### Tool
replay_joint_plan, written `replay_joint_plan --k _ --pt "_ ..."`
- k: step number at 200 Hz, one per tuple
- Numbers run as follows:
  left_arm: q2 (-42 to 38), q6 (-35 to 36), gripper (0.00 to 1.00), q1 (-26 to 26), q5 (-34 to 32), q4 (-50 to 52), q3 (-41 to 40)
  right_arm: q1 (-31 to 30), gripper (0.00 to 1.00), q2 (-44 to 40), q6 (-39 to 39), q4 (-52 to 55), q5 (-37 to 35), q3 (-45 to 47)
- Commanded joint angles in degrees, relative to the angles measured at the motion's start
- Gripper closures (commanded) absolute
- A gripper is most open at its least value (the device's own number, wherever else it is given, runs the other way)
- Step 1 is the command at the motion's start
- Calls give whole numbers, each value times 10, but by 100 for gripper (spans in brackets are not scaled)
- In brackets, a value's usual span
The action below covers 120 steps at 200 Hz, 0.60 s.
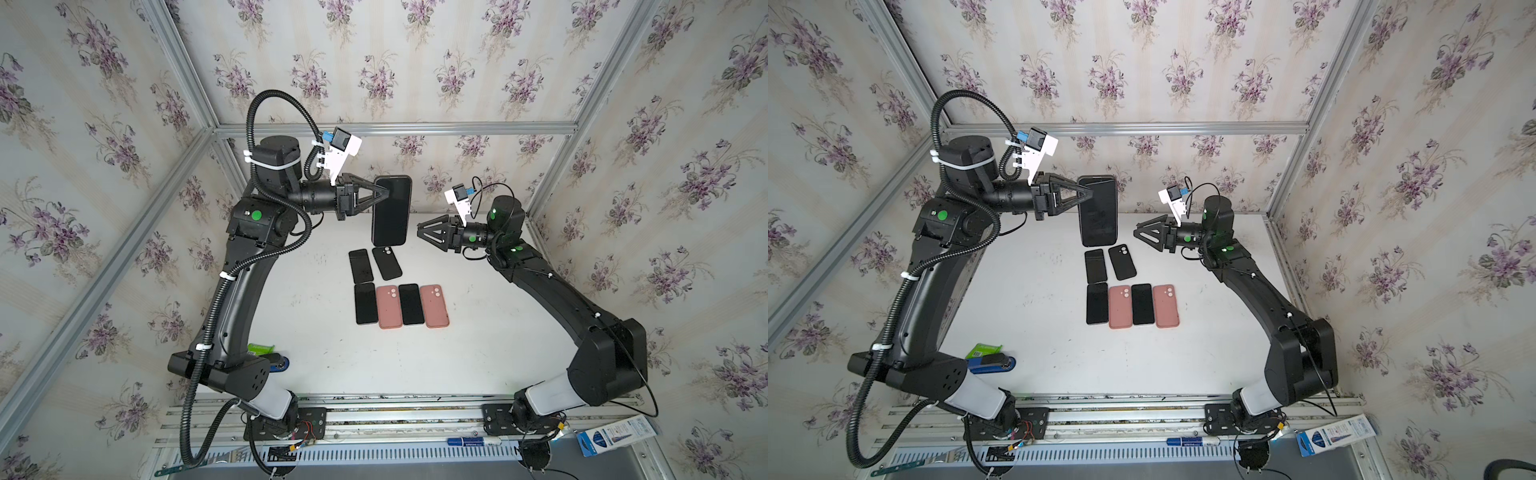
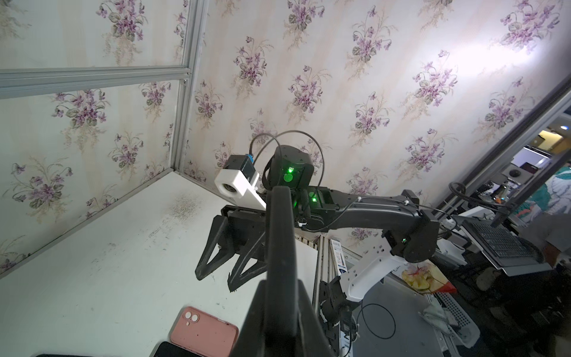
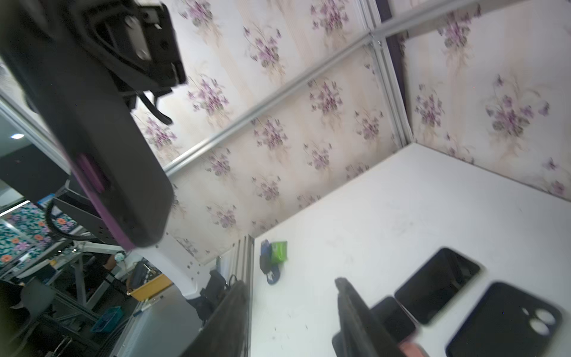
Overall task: Take the phone out of the phone case
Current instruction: Remove the phone case from the phone.
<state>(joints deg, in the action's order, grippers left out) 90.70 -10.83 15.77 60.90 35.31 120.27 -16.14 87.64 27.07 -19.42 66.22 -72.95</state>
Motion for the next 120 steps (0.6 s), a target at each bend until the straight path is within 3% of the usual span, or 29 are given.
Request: replay_joint_plan --k 1,120 --pt "3 30 100 -1 39 -29 5 0 53 23 105 -170 56 -25" --pt "23 -16 100 6 6 -71 1 -32 55 55 119 -206 77 -29"
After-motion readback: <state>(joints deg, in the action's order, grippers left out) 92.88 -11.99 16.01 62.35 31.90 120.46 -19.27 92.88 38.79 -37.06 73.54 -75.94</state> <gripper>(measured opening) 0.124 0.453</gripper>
